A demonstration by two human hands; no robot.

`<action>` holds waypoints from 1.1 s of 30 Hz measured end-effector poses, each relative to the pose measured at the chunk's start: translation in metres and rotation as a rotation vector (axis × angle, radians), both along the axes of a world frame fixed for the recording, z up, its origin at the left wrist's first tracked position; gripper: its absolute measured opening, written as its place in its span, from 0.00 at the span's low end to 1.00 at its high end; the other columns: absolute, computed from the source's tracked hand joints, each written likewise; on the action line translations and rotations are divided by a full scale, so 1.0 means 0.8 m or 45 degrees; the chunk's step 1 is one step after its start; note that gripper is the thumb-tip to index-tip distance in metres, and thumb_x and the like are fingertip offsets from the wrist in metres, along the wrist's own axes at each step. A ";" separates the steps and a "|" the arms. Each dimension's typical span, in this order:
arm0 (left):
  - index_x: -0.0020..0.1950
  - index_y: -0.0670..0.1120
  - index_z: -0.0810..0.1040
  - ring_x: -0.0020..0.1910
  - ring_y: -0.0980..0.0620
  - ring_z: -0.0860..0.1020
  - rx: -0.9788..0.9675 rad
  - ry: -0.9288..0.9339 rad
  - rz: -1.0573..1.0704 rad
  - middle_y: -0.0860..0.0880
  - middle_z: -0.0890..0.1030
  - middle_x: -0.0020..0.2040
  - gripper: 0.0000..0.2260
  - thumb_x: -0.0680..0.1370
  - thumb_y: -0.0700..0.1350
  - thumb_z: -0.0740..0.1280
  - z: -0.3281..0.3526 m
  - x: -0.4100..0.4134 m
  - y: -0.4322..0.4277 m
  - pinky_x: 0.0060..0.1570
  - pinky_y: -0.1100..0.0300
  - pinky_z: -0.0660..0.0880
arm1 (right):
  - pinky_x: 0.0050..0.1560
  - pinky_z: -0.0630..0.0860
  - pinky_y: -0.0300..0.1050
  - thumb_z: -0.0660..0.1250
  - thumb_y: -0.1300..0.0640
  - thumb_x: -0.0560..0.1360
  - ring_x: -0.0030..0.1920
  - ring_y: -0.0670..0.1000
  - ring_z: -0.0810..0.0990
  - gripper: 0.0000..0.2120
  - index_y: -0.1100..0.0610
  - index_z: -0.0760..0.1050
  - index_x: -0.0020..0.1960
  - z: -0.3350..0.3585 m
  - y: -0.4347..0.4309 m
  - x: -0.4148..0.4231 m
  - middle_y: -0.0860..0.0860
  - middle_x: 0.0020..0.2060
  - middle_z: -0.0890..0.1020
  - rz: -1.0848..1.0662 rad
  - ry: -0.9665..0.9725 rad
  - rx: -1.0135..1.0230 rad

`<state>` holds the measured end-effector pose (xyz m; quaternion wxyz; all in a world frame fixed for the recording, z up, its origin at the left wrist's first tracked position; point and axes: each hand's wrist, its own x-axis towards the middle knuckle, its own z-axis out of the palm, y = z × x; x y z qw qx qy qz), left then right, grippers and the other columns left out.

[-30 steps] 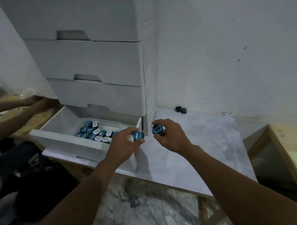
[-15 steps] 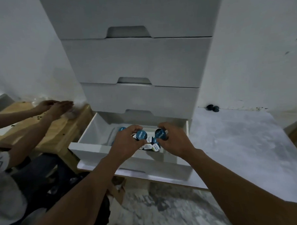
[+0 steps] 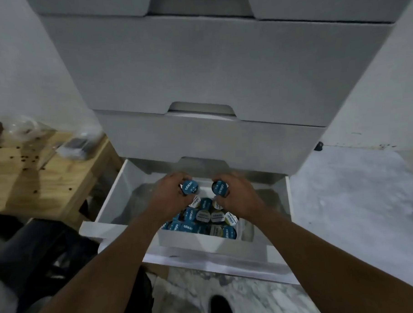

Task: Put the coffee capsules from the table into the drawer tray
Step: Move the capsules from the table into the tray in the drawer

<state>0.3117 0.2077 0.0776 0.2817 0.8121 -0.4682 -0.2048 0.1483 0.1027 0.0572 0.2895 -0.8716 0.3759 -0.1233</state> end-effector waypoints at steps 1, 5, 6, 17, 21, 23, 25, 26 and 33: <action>0.55 0.50 0.77 0.46 0.53 0.80 0.023 -0.016 -0.001 0.50 0.82 0.52 0.17 0.69 0.45 0.76 -0.002 0.006 -0.005 0.47 0.59 0.80 | 0.57 0.74 0.48 0.73 0.56 0.69 0.56 0.54 0.76 0.22 0.51 0.74 0.62 -0.004 -0.004 0.006 0.53 0.56 0.77 -0.014 -0.003 0.010; 0.65 0.51 0.73 0.44 0.61 0.72 0.180 -0.159 -0.159 0.54 0.80 0.57 0.21 0.74 0.52 0.71 -0.004 0.015 -0.017 0.27 0.79 0.63 | 0.58 0.72 0.45 0.71 0.60 0.70 0.59 0.55 0.75 0.22 0.55 0.73 0.64 -0.022 -0.009 0.021 0.55 0.60 0.76 -0.037 0.000 0.058; 0.67 0.51 0.71 0.45 0.62 0.71 0.175 -0.155 -0.184 0.54 0.79 0.59 0.22 0.75 0.52 0.70 -0.005 0.017 -0.021 0.28 0.80 0.64 | 0.58 0.71 0.45 0.71 0.60 0.70 0.60 0.55 0.75 0.23 0.56 0.72 0.64 -0.024 -0.010 0.024 0.55 0.61 0.76 -0.047 0.015 0.081; 0.62 0.46 0.77 0.48 0.50 0.80 0.053 -0.199 -0.369 0.48 0.79 0.58 0.22 0.69 0.44 0.74 -0.053 0.047 -0.055 0.54 0.57 0.76 | 0.55 0.78 0.49 0.73 0.60 0.68 0.53 0.57 0.79 0.25 0.59 0.72 0.64 -0.045 -0.015 0.051 0.56 0.59 0.76 -0.260 0.066 0.039; 0.60 0.47 0.80 0.50 0.47 0.79 0.015 -0.245 -0.397 0.46 0.81 0.54 0.21 0.67 0.45 0.74 -0.067 0.058 -0.058 0.51 0.55 0.77 | 0.51 0.73 0.41 0.72 0.62 0.69 0.51 0.55 0.79 0.21 0.61 0.75 0.61 -0.046 -0.010 0.059 0.57 0.56 0.78 -0.245 0.073 -0.019; 0.59 0.47 0.80 0.52 0.46 0.78 0.004 -0.263 -0.393 0.45 0.80 0.53 0.20 0.67 0.45 0.74 -0.073 0.061 -0.060 0.51 0.54 0.77 | 0.52 0.75 0.42 0.73 0.63 0.68 0.49 0.55 0.80 0.20 0.61 0.76 0.60 -0.049 -0.009 0.061 0.57 0.55 0.78 -0.244 0.066 -0.035; 0.58 0.47 0.80 0.53 0.46 0.77 0.001 -0.287 -0.397 0.45 0.80 0.53 0.19 0.67 0.46 0.73 -0.076 0.063 -0.063 0.51 0.54 0.76 | 0.53 0.78 0.47 0.73 0.62 0.67 0.49 0.56 0.80 0.20 0.61 0.77 0.59 -0.051 -0.009 0.062 0.57 0.54 0.78 -0.249 0.068 -0.039; 0.58 0.46 0.80 0.52 0.46 0.76 0.003 -0.297 -0.402 0.45 0.80 0.53 0.19 0.68 0.46 0.73 -0.078 0.063 -0.064 0.51 0.55 0.75 | 0.53 0.79 0.49 0.73 0.62 0.68 0.49 0.56 0.80 0.19 0.61 0.78 0.58 -0.052 -0.009 0.063 0.58 0.53 0.79 -0.254 0.067 -0.039; 0.58 0.46 0.80 0.52 0.46 0.78 -0.035 -0.293 -0.420 0.46 0.80 0.53 0.19 0.68 0.45 0.72 -0.088 0.066 -0.070 0.50 0.56 0.75 | 0.50 0.75 0.43 0.73 0.63 0.68 0.49 0.57 0.80 0.17 0.64 0.78 0.57 -0.055 -0.011 0.063 0.59 0.52 0.80 -0.303 0.046 -0.075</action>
